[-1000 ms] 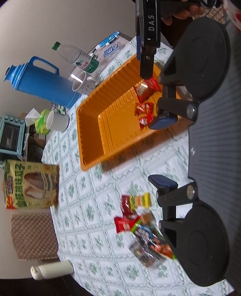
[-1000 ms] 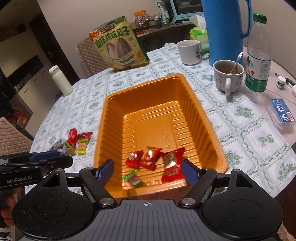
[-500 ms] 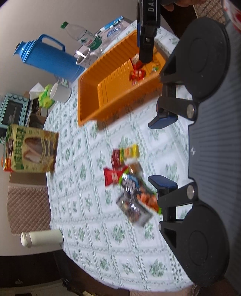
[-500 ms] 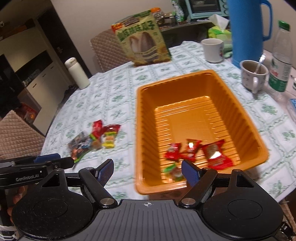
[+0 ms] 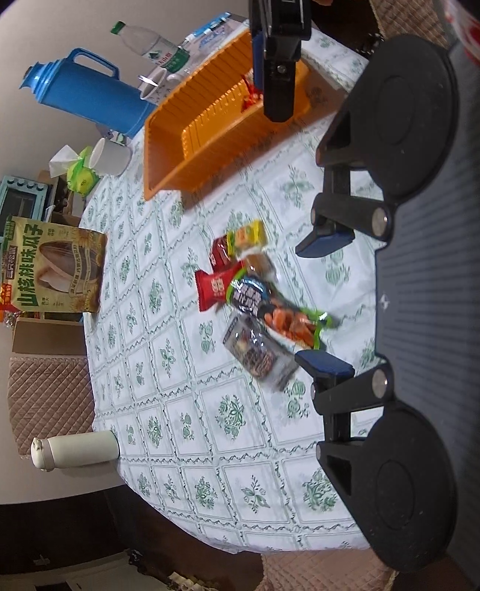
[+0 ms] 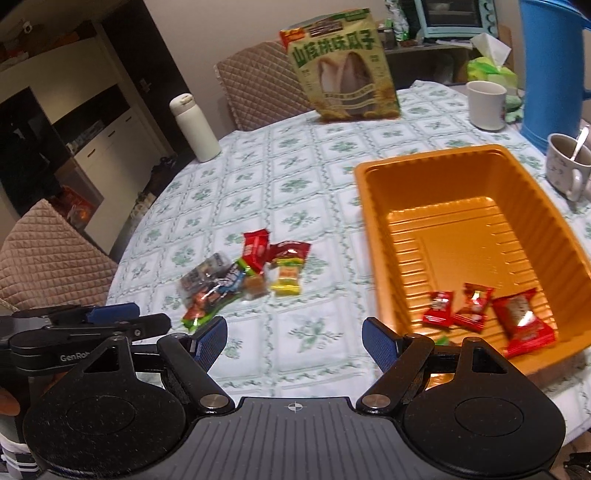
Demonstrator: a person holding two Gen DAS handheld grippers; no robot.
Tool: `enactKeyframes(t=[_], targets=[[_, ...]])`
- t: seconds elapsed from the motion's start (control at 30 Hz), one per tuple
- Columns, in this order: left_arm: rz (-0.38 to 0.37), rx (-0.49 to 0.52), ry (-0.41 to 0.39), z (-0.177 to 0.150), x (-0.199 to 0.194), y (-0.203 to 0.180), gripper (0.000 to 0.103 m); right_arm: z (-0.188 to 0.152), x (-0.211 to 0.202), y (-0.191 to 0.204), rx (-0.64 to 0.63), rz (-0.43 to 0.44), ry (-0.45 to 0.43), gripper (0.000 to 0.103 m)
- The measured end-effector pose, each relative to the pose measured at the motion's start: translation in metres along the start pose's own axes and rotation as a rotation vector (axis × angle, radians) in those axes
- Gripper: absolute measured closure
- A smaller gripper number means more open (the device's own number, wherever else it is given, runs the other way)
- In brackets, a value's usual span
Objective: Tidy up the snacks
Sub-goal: 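Move both open grippers back from the tray toward the snack pile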
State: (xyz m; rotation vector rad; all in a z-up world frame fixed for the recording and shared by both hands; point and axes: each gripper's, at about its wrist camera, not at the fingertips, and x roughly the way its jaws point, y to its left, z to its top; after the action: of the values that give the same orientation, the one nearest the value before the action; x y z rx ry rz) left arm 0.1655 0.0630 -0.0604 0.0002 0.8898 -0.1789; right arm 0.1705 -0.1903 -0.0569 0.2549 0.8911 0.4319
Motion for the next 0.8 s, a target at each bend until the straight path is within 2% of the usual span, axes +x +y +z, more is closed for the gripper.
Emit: enactKeyframes(t=[0.43,0.8], targets=[[-0.059,0.082,0.024,0.012,0.03,0.019,0.053,0.001,0.039,0.025,0.002,-0.034,0.012,0.023],[-0.094,0.137,0.049,0.02,0.058,0.019,0.053,0.0,0.051,0.028,0.02,-0.076,0.016,0.023]])
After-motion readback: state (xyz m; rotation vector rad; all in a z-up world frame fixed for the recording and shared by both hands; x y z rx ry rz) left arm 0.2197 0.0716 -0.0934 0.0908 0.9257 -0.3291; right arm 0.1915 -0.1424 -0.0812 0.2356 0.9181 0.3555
